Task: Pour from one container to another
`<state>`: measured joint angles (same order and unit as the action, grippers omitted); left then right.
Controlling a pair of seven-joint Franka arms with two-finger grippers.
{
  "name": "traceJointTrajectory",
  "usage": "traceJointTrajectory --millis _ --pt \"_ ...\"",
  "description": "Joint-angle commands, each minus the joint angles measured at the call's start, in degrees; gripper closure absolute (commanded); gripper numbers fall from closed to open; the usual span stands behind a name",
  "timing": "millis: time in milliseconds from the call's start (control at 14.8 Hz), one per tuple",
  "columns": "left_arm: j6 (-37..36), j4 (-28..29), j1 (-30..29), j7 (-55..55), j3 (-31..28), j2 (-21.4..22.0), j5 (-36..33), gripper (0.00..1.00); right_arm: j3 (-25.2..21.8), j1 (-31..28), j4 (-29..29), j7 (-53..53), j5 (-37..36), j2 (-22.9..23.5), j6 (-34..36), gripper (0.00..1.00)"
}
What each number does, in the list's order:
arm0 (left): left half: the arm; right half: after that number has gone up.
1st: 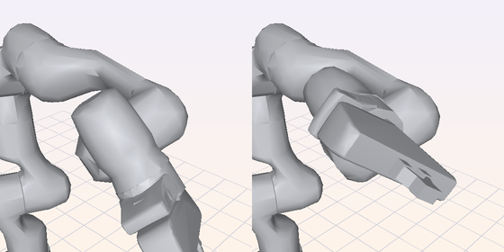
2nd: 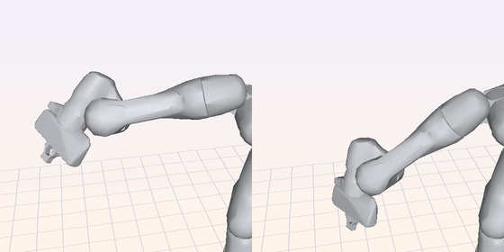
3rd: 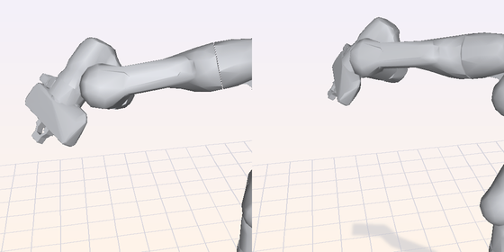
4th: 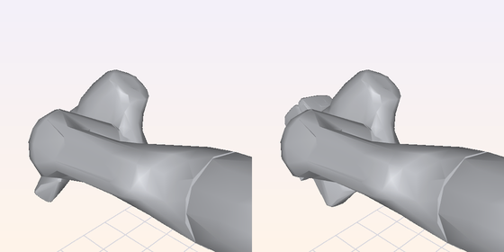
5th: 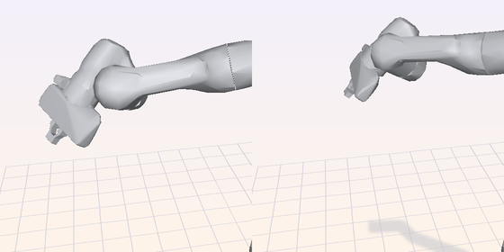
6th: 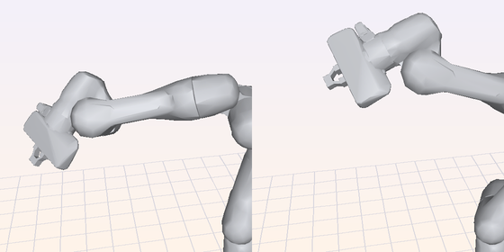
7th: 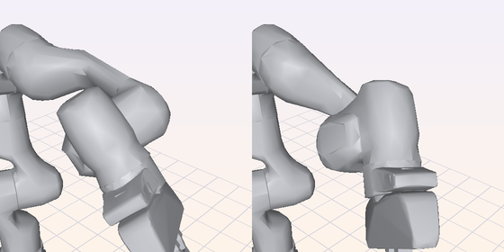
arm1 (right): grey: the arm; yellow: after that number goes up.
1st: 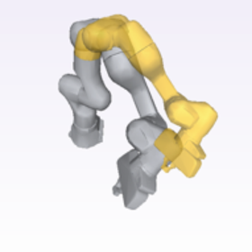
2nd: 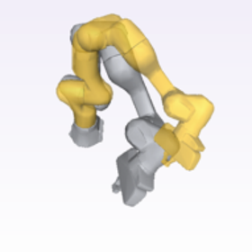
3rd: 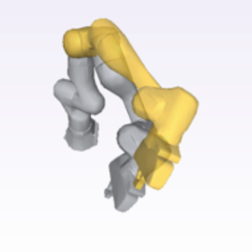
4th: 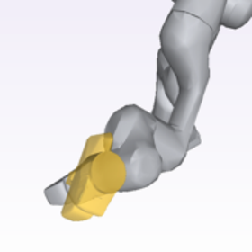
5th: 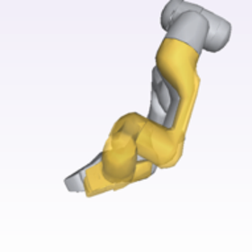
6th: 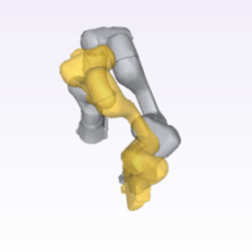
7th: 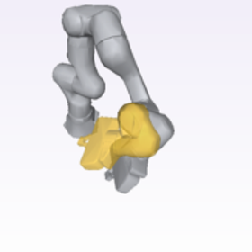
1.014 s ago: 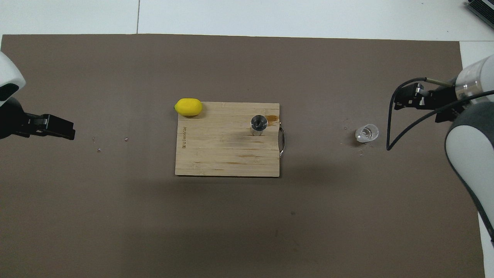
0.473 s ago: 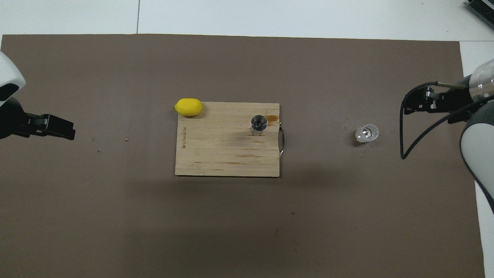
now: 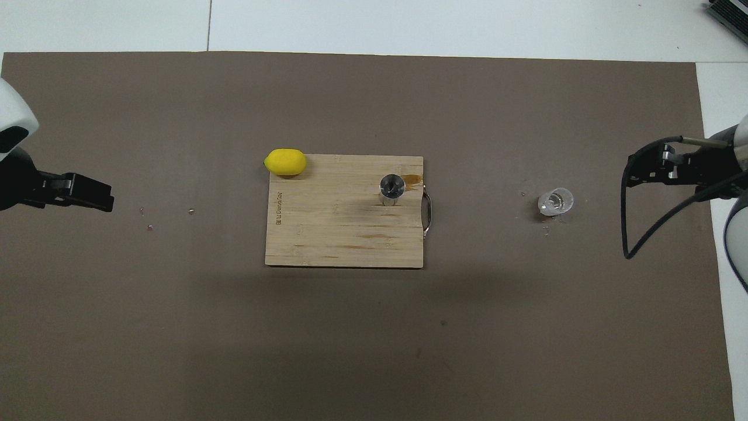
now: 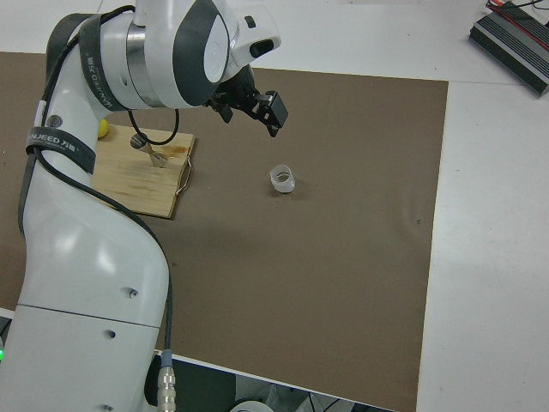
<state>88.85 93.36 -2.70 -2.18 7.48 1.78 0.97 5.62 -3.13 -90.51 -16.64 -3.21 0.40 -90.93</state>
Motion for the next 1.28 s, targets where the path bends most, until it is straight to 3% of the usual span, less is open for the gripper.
traceJointTrajectory --millis 0,811,1216 --pt "0.80 2.18 -0.11 0.42 -0.18 1.91 0.34 0.00 0.27 -0.30 -1.25 1.53 0.83 -0.84 -1.53 0.00" --pt "0.88 2.18 -0.11 0.42 -0.18 1.91 0.34 0.00 -0.08 -0.30 -0.28 4.78 1.18 -1.63 2.60 0.00" --pt "0.88 2.18 -0.11 0.42 -0.18 1.91 0.34 0.00 -3.68 4.52 -1.60 4.51 1.10 -2.42 2.07 0.00"
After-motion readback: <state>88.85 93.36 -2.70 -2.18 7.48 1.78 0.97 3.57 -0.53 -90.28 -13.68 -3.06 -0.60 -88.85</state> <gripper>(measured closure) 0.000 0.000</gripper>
